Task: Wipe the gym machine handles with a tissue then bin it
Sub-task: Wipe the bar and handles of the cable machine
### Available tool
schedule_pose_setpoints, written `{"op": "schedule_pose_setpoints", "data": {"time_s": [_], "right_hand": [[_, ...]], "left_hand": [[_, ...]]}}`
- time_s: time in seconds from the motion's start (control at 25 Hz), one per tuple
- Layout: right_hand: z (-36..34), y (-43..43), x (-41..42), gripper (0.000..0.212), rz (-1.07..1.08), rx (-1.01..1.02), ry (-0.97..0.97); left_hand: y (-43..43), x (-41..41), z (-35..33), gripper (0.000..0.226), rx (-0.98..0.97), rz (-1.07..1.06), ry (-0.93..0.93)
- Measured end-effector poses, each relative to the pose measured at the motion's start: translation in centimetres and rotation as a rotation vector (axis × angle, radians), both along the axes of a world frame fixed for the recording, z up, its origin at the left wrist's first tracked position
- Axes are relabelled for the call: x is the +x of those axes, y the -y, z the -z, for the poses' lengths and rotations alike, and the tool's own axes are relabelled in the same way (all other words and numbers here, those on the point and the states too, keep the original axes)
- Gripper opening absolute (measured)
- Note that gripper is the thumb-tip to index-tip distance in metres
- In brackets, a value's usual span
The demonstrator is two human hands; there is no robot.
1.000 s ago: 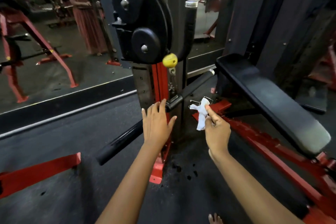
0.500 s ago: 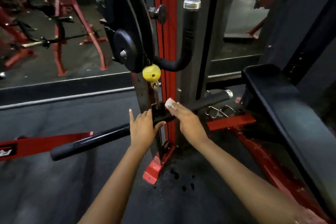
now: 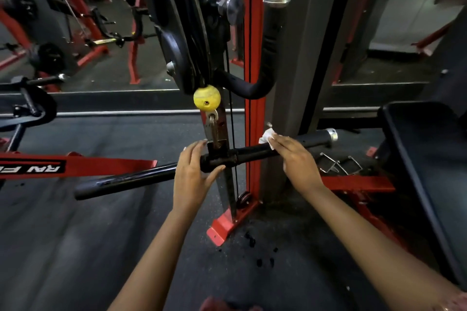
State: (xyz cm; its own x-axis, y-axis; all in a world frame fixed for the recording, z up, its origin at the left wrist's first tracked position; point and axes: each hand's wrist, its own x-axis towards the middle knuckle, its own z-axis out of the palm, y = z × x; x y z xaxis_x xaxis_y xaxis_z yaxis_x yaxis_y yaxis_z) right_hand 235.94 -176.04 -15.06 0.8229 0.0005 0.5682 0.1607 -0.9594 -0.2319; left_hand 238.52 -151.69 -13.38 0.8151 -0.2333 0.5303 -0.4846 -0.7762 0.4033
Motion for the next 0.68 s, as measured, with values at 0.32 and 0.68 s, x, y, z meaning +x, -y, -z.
{"op": "schedule_pose_setpoints", "data": {"time_s": [0.32, 0.68], "right_hand": [[0.0, 1.0, 0.1, 0.070, -0.056, 0.072, -0.079], [0.9, -1.8, -0.3, 0.065, -0.135, -0.001, 0.044]], "left_hand": [[8.2, -0.2, -1.4, 0.053, 0.447, 0.231, 0.396], [7.4, 2.0, -0.2, 0.047, 0.771, 0.114, 0.453]]}}
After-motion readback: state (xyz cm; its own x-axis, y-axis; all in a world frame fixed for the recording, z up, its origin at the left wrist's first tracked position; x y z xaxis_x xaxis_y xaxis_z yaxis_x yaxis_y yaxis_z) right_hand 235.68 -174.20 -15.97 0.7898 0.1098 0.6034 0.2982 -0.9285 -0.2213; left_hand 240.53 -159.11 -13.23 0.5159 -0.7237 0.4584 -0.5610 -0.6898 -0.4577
